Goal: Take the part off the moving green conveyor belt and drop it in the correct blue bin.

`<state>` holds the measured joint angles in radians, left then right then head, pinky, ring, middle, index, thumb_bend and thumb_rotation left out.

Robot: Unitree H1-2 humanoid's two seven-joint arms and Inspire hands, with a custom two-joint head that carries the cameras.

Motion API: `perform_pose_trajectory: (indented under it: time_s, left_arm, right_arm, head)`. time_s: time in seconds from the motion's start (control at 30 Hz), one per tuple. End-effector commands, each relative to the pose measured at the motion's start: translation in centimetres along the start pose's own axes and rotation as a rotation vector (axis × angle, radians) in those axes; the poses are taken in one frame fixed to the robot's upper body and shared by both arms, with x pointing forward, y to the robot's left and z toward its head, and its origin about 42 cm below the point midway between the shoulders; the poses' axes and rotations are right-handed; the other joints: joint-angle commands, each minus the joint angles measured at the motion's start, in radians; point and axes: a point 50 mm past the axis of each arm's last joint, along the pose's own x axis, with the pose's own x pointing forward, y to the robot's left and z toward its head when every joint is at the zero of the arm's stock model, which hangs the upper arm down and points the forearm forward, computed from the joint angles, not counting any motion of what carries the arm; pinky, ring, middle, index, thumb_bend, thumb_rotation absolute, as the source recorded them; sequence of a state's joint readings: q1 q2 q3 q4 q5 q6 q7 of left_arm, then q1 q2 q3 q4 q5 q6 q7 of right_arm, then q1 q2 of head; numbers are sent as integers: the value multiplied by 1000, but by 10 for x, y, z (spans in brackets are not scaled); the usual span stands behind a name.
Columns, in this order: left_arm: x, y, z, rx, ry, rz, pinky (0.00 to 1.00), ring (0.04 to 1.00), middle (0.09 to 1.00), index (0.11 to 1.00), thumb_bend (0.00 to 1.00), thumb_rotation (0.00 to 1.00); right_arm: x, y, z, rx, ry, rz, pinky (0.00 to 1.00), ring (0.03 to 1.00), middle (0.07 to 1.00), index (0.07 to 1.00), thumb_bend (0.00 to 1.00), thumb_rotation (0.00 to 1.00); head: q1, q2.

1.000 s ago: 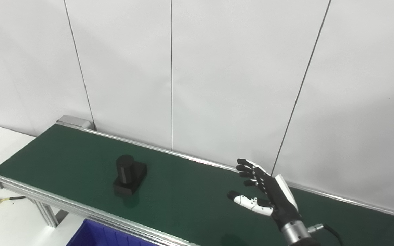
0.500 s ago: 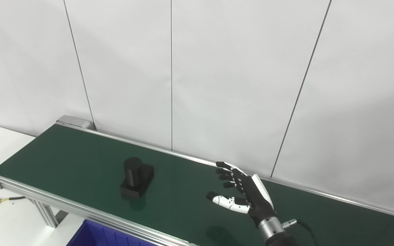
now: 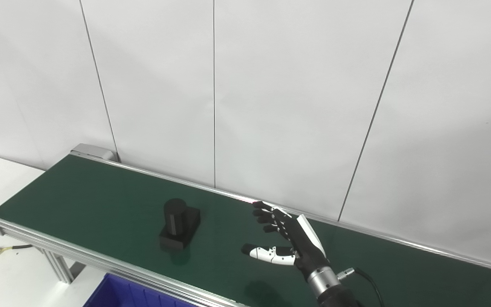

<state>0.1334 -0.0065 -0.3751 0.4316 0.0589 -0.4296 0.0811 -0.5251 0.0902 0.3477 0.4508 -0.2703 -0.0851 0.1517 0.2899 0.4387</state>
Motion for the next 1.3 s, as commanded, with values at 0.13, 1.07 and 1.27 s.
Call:
perform_pose_trajectory:
  time_s: [0.13,1.07,1.27]
  left_arm:
    - [6,-13,13,-1,-79,-14,628,692,755,778,895,479]
    - [4,-23,13,25,-87,-3,615,696,752,781,903,504]
    - [3,-24,13,25,-87,-8,623,707,763,772,903,503]
  right_arm:
    - [26,6,32,-35,-125,23,745,808,821,850,607,171]
    - [70,22,15,-43,-37,82,757,819,827,853,664,199]
    - [73,21,12,-49,-35,65,743,813,824,846,676,183]
  head:
    - [8,4]
    - [16,8]
    - [18,5]
